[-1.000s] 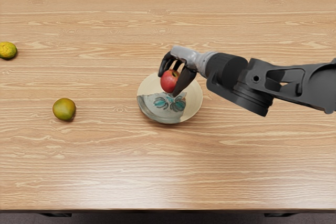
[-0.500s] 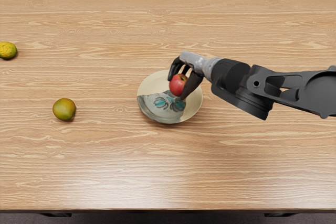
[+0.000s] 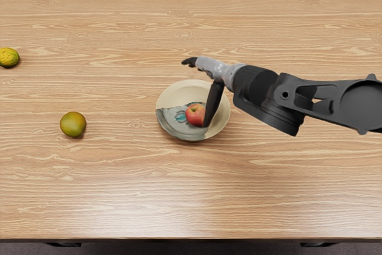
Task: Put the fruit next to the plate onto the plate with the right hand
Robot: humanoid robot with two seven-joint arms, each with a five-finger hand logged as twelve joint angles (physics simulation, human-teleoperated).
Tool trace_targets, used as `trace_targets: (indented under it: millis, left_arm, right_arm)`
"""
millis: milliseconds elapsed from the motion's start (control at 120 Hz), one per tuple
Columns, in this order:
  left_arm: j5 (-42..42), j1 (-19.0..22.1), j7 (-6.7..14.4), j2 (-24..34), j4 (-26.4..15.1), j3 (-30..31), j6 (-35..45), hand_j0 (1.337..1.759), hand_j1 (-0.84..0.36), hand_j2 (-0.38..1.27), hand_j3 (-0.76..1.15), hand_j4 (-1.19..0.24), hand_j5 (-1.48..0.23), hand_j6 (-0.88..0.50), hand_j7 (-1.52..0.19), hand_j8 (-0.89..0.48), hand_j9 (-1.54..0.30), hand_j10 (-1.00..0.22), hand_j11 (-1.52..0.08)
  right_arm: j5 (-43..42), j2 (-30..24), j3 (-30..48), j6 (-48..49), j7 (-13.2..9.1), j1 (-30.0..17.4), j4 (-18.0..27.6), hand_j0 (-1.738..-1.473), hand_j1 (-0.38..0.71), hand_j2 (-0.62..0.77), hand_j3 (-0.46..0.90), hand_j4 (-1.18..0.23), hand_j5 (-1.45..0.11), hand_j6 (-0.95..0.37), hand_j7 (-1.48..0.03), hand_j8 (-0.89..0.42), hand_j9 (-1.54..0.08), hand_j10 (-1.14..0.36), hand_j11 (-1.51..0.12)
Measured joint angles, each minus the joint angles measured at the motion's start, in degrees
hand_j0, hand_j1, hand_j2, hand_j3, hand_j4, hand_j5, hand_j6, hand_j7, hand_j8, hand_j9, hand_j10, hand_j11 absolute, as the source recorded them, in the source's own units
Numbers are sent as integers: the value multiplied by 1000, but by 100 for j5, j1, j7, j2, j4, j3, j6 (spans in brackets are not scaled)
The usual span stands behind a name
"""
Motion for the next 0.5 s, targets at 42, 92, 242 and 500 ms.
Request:
trace_targets:
  millis: [42, 92, 242, 500]
  left_arm:
    - [0, 1, 0, 0, 0, 0, 0, 1658, 349, 0, 0, 0, 0, 0, 0, 0, 0, 0, 0]
    - [0, 1, 0, 0, 2, 0, 0, 1658, 349, 0, 0, 0, 0, 0, 0, 0, 0, 0, 0]
    - [6, 1, 0, 0, 4, 0, 0, 1658, 349, 0, 0, 0, 0, 0, 0, 0, 0, 0, 0]
    - [8, 1, 0, 0, 4, 0, 0, 1658, 349, 0, 0, 0, 0, 0, 0, 0, 0, 0, 0]
  right_arm:
    - [108, -48, 116, 33, 0, -24, 19, -1658, -300, 18, 0, -60, -82, -35, -79, -35, -82, -52, -83]
    - [260, -170, 308, 122, 0, -91, 61, -1658, -311, 14, 0, -47, -64, -28, -62, -28, -64, -41, -65]
    - [670, -534, 1592, 1062, 0, -992, 186, -1658, -331, 7, 0, -23, -31, -14, -30, -14, -31, -20, -31]
    - [2694, -1446, 3461, 3790, 0, -2059, 95, -1658, -344, 2, 0, -7, -9, -5, -8, -4, -9, -6, -9]
